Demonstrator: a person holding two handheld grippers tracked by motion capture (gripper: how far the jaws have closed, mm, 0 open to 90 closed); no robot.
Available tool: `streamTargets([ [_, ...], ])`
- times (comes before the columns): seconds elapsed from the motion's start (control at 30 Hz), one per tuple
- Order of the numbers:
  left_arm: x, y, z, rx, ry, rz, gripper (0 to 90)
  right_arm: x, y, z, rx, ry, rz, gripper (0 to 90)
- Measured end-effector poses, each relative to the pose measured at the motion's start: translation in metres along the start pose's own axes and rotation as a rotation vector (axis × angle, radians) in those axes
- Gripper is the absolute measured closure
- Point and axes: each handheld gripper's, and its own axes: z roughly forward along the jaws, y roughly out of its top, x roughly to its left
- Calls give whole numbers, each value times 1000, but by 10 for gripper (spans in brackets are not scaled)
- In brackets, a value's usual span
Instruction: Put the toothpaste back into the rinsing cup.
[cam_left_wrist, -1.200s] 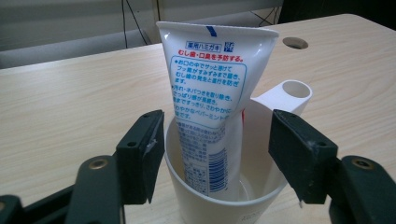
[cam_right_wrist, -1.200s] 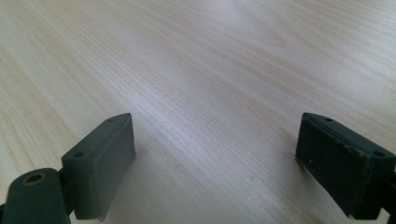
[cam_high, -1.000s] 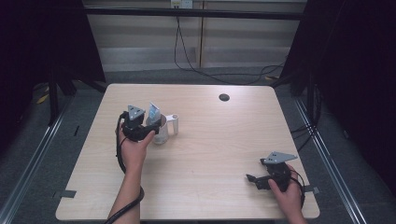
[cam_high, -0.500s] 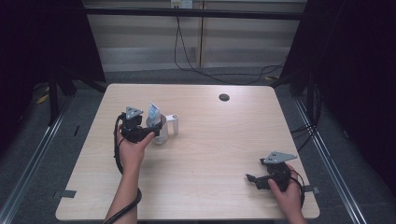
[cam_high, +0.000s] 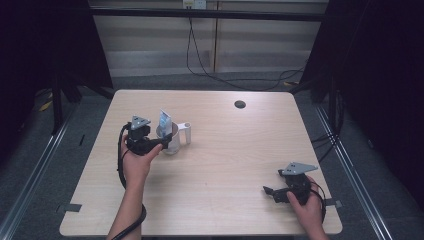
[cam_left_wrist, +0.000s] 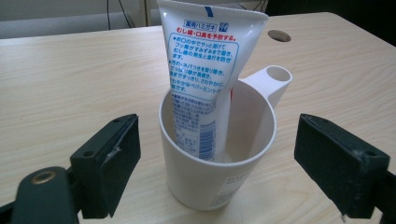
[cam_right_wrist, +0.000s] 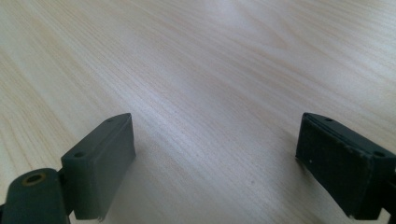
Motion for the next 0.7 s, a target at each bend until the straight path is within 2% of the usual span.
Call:
streamTargets([
  [0.23,1,-6,-3,7,-22,-16,143,0,0,0,1,0,0,111],
  [0.7,2,-14,-10,7,-77,-49,78,0,0,0,1,0,0,111],
])
